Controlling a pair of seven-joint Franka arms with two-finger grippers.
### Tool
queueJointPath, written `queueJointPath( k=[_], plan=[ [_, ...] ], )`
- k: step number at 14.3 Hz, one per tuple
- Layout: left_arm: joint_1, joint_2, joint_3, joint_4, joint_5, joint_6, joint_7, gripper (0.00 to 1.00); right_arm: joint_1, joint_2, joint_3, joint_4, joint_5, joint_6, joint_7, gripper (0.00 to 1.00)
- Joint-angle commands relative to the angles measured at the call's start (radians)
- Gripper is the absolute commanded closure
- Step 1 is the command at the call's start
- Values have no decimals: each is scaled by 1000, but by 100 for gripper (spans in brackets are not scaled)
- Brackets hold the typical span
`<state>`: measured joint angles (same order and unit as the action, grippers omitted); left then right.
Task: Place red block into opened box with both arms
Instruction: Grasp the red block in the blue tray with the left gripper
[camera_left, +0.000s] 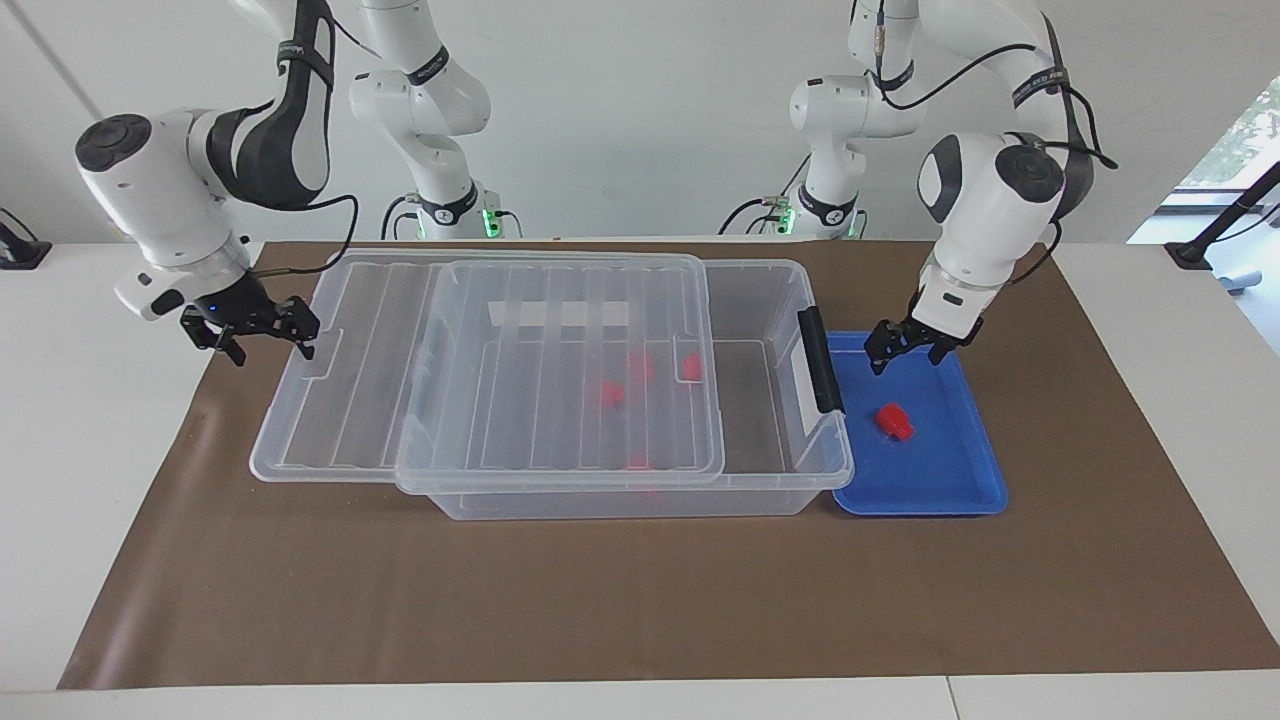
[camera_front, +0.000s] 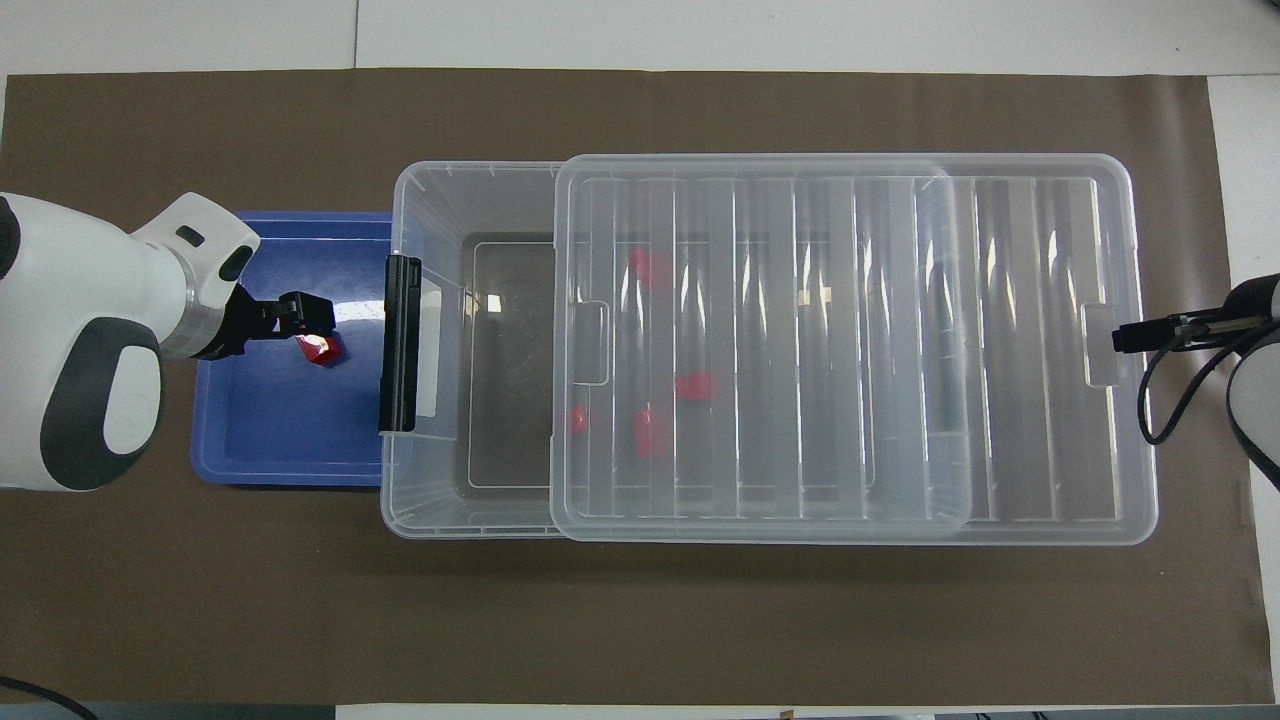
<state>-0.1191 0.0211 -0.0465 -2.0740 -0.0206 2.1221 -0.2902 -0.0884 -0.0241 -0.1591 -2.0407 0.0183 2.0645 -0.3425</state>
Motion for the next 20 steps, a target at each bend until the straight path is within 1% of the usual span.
queueJointPath(
  k=[1,3,5,9,13,14,15,16,17,18,20],
  plan=[
    [-5,35,7,-61,19,96,-56,0,-11,-14,-23,-9,2,17,-50,0],
    [4,49,7,-99,19,179,-67,0,-11,-8,-43,-3,-1,17,-85,0],
    [6,72,7,-123,19,225,-69,0,-8,-4,-65,10,-5,17,-110,0],
    [10,105,7,-138,19,272,-70,0,-8,-2,-86,13,-8,31,-141,0],
    [13,160,8,-138,19,350,-67,0,-8,0,-119,13,-9,60,-196,0],
    [16,163,8,-138,19,354,-67,0,-8,1,-125,13,-9,62,-202,0],
    [19,163,8,-138,19,349,-69,2,-8,6,-129,13,-9,63,-202,0],
    [19,163,8,-138,19,345,-73,33,-8,6,-132,13,-11,77,-204,0],
    [19,163,8,-137,19,341,-113,88,-10,7,-134,13,-14,82,-216,0],
    [19,163,8,-135,19,341,-163,100,-11,7,-137,13,-14,83,-230,0],
    [18,145,8,-126,19,331,-196,100,-7,7,-145,13,-14,82,-230,0]
  ],
)
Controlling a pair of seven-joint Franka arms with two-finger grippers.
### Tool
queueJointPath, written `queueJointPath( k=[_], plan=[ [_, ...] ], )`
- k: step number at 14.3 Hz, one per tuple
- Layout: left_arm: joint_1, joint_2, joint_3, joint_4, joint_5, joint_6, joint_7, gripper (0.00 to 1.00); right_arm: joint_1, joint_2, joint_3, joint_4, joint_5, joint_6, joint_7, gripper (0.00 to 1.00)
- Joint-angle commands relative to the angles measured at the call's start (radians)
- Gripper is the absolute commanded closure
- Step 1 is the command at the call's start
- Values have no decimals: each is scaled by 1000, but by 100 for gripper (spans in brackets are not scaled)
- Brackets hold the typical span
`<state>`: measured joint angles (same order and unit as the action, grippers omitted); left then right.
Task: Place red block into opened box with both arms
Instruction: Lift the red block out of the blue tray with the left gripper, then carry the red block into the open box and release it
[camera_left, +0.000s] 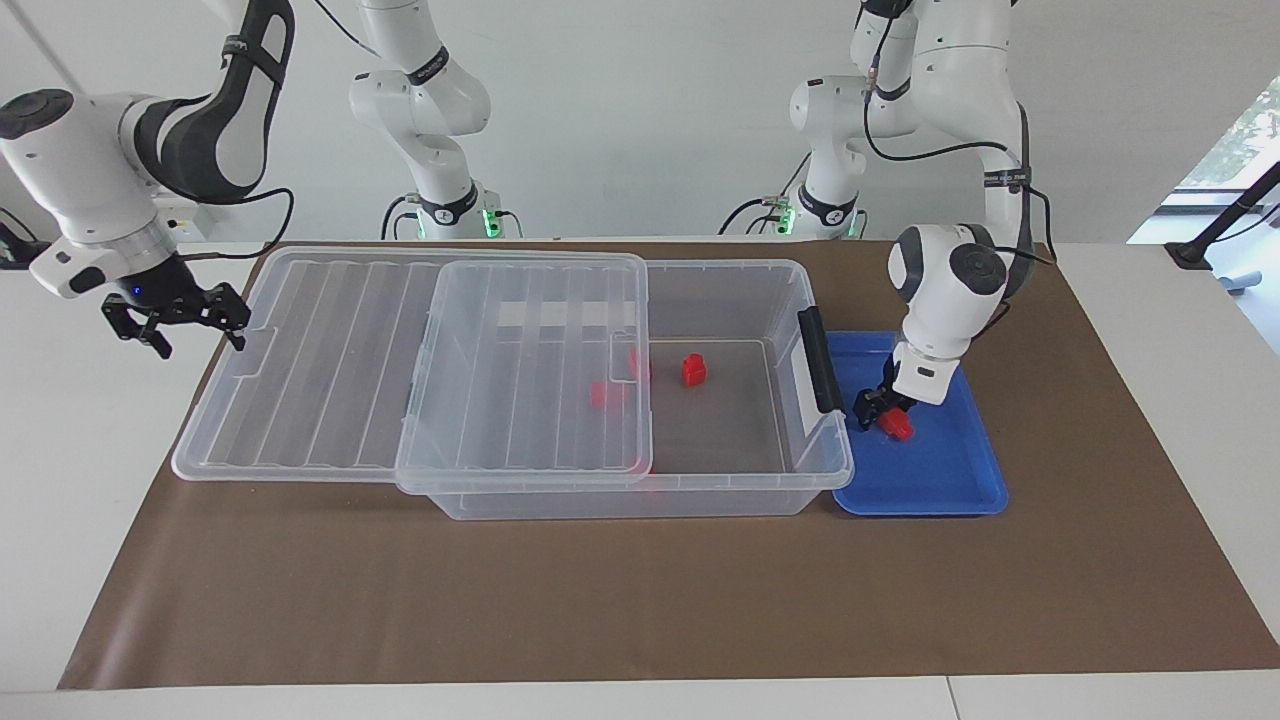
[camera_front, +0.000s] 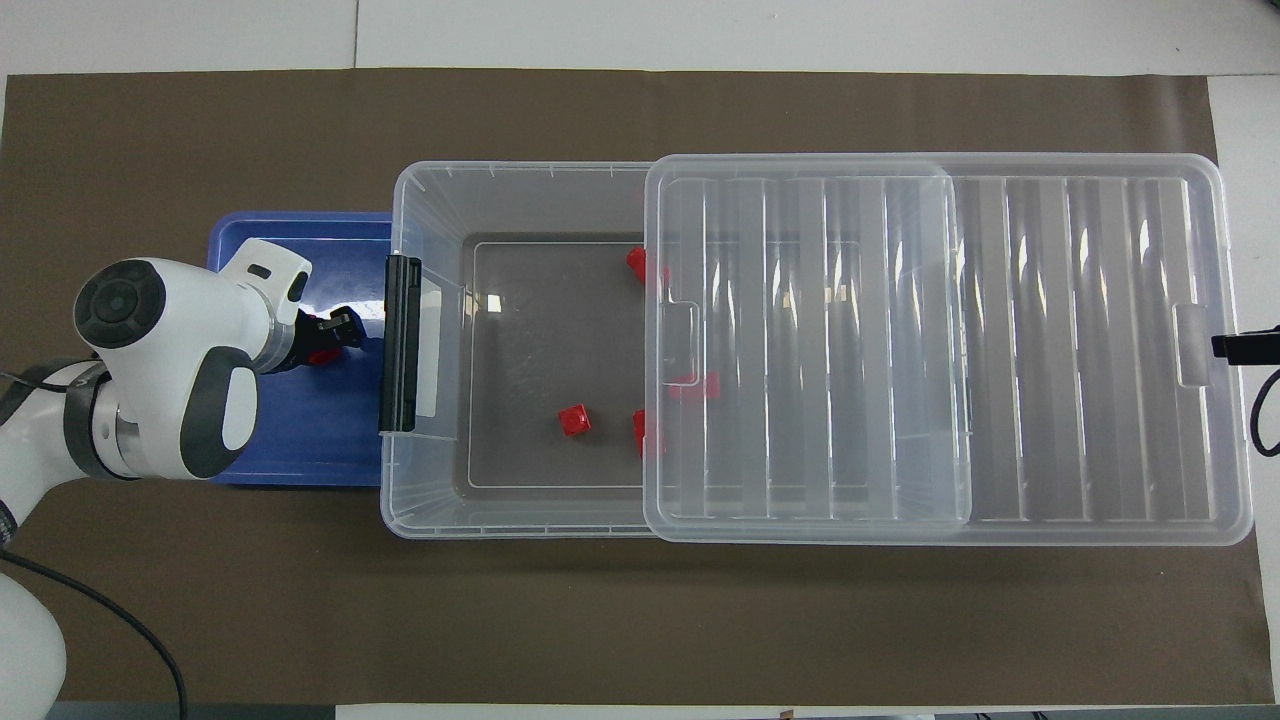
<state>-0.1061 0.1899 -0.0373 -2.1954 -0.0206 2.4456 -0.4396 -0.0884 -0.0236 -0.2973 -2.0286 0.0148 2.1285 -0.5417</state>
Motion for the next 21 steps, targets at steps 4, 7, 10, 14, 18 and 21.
queueJointPath(
  k=[4,7,10,14,18,21],
  plan=[
    [3,-110,-1,29,19,-83,-25,100,6,7,-5,24,-9,-19,-23,0],
    [-11,-156,-4,153,21,-256,-4,100,24,36,4,114,-4,-128,21,0],
    [-52,-164,-22,296,21,-405,35,100,99,28,6,181,-7,-234,130,0],
    [-92,-147,-114,396,25,-441,35,100,168,16,59,292,-7,-413,349,0],
    [-228,-93,-121,391,27,-406,19,100,168,-21,177,317,-7,-470,512,0],
    [-308,0,-121,387,91,-325,-78,100,168,-41,211,308,-6,-493,580,0]
  ],
)
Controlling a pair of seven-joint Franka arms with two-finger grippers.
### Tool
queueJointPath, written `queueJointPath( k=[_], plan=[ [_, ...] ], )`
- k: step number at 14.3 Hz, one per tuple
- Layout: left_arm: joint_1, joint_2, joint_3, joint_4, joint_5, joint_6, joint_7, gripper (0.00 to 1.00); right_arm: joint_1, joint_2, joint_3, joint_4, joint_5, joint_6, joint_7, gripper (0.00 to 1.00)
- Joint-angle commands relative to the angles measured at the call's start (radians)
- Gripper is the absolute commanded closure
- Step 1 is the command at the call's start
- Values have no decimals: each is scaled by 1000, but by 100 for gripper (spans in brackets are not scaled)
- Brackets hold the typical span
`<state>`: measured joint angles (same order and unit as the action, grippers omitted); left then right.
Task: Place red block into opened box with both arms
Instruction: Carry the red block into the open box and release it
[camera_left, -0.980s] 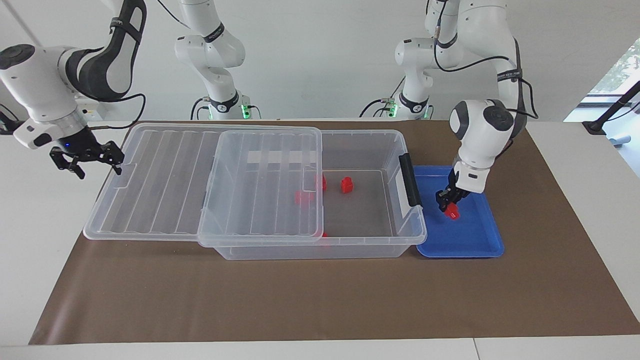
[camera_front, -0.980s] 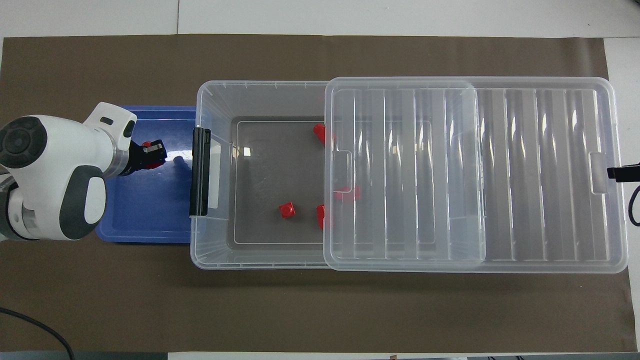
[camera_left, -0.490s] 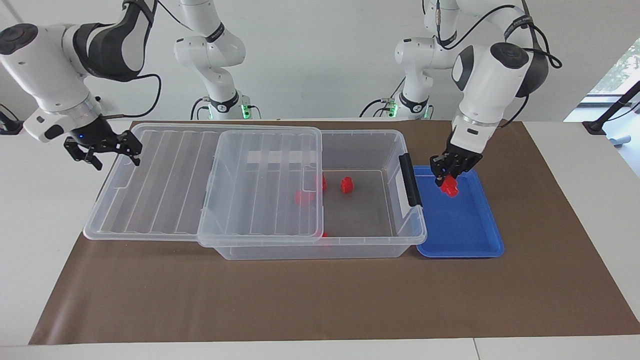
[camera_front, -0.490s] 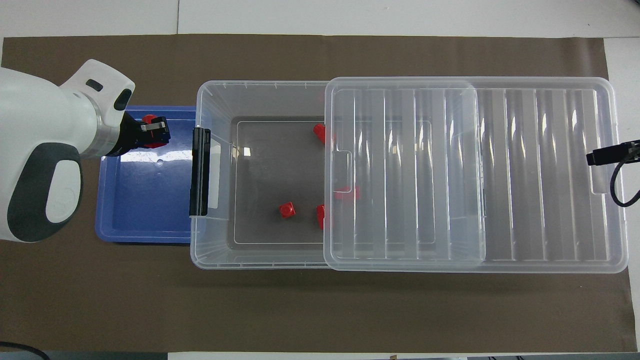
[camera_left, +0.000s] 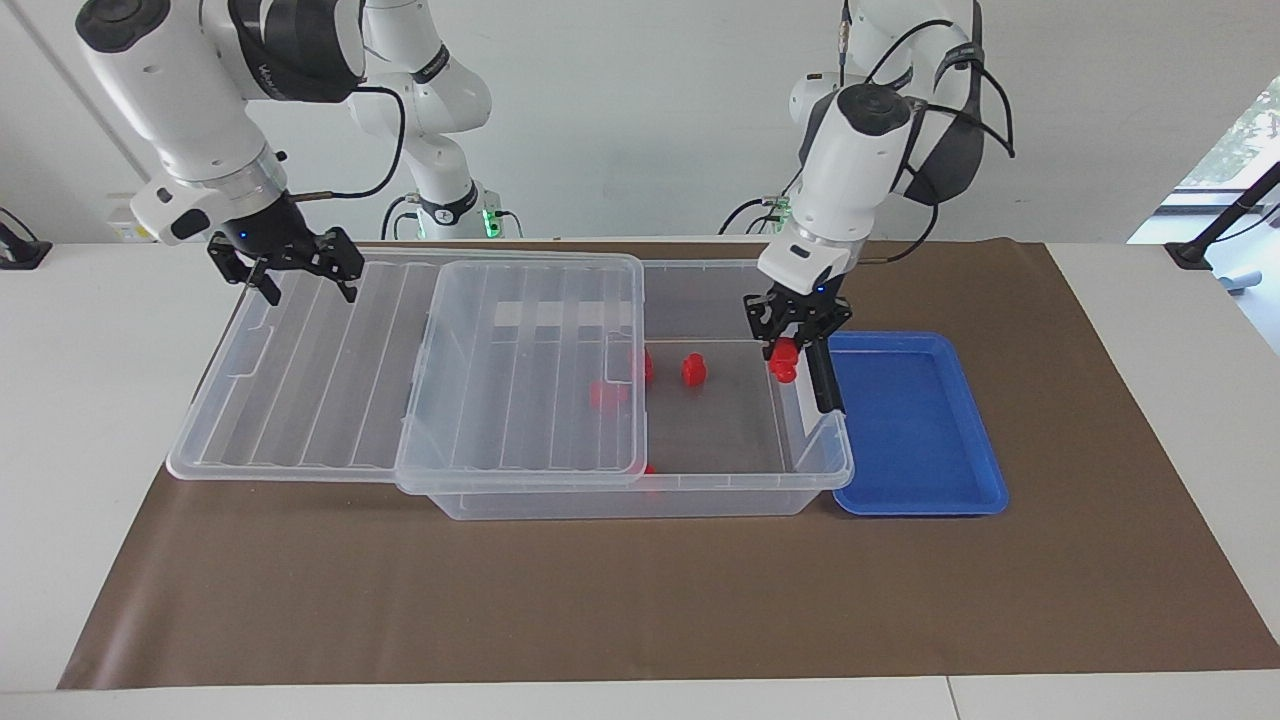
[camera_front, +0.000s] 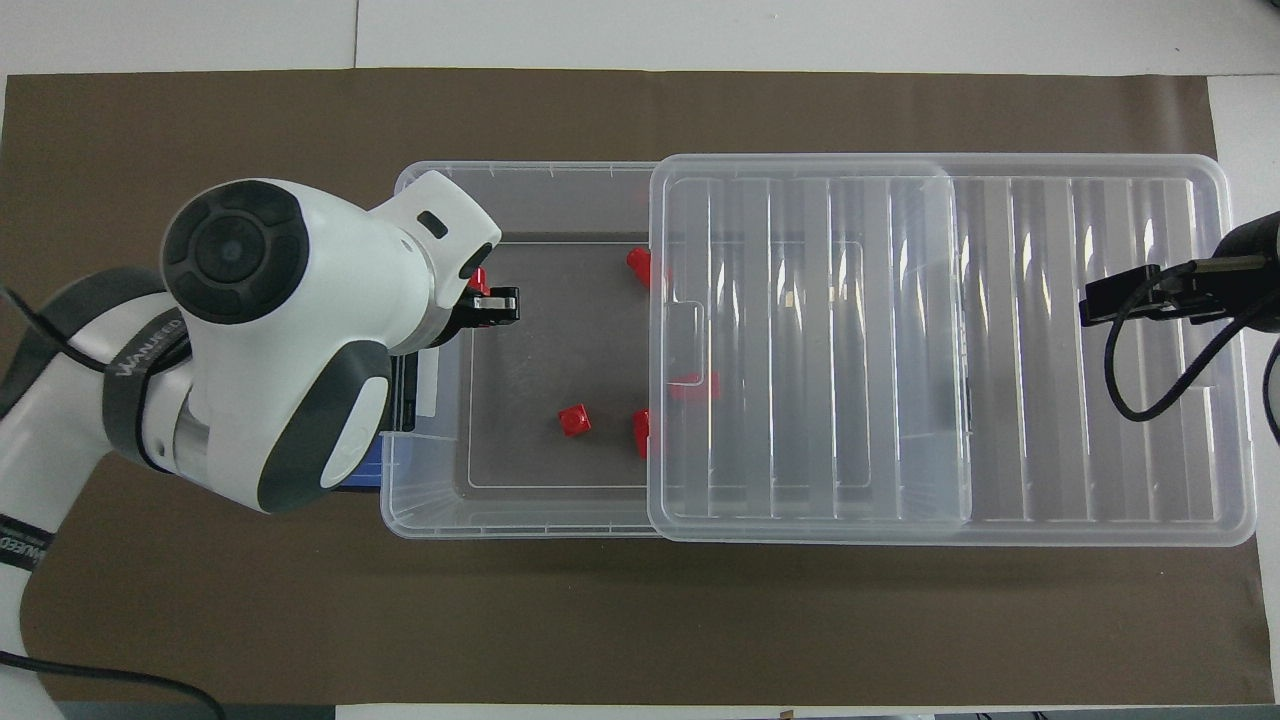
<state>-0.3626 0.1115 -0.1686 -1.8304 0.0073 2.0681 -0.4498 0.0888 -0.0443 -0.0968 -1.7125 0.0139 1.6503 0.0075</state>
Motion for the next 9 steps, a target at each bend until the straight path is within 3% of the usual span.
queueJointPath(
  k=[1,9],
  plan=[
    [-59,101,11,16,89,85,-102,100,-11,-20,11,-10,-5,-12,29,0],
    [-95,299,12,7,160,286,-173,100,-21,-22,9,-16,-3,-6,25,0]
  ],
)
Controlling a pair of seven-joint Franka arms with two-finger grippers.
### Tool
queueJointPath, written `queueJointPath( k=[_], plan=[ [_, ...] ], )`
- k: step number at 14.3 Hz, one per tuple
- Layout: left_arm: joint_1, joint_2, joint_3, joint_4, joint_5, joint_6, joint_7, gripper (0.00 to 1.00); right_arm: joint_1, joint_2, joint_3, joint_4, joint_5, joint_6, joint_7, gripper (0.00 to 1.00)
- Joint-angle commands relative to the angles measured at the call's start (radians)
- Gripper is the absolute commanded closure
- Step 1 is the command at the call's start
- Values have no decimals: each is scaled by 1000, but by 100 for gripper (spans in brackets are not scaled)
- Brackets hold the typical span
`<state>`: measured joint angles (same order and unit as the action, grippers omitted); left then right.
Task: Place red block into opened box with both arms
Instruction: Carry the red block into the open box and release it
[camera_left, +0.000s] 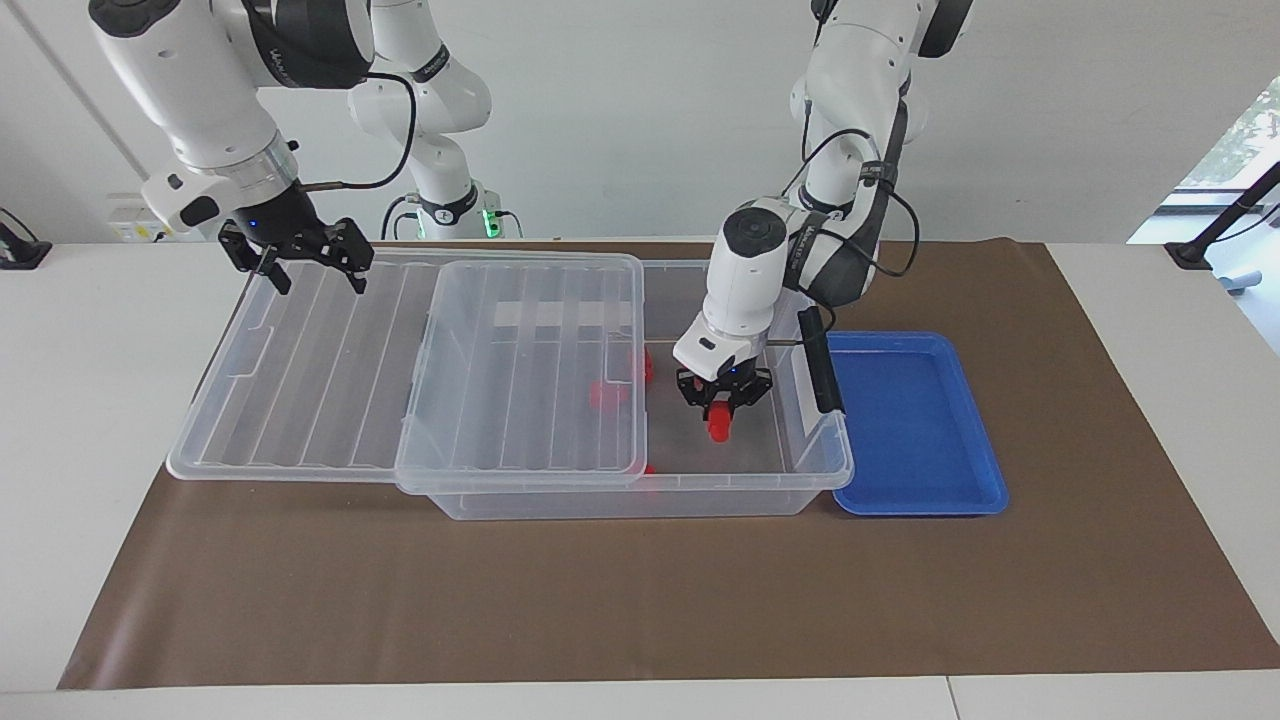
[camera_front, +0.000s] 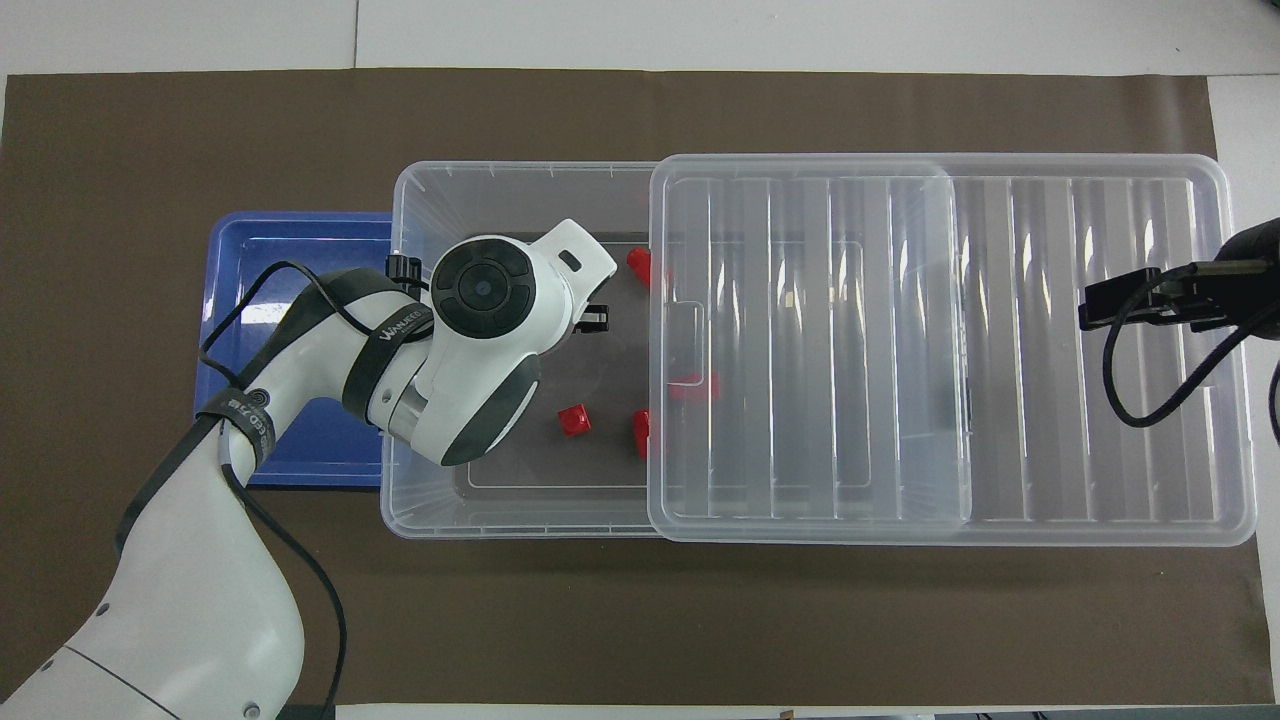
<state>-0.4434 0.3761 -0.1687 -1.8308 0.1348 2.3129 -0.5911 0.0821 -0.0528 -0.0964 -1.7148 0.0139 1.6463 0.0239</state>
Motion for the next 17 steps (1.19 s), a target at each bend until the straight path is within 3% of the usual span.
queueJointPath(
  k=[1,4,5,6,9,13,14,15,16,17],
  plan=[
    [-14,47,12,7,32,46,-32,100,-16,-13,7,-14,-2,-3,8,0],
    [0,57,12,8,31,49,-32,100,-15,-13,7,-14,-2,-5,11,0],
    [0,58,12,8,32,49,-33,44,-15,-13,7,-14,-2,-6,13,0],
    [-1,55,14,7,32,48,-35,0,-15,-13,7,-14,-3,-8,13,0],
    [0,5,11,7,32,19,-33,0,-15,-13,6,-14,-2,-8,13,0],
    [17,-143,11,8,28,-162,-19,0,-19,-16,-8,-26,-2,7,-7,0],
    [25,-175,9,7,25,-177,-18,0,-30,-27,-23,-46,1,30,-59,37],
    [28,-198,11,7,25,-206,-16,0,-31,-27,-38,-54,3,49,-126,81],
    [32,-218,12,7,25,-236,-15,0,-34,-27,-63,-57,3,52,-163,100],
    [52,-235,11,5,23,-250,5,0,-31,-28,-107,-75,1,61,-194,100]
  ],
)
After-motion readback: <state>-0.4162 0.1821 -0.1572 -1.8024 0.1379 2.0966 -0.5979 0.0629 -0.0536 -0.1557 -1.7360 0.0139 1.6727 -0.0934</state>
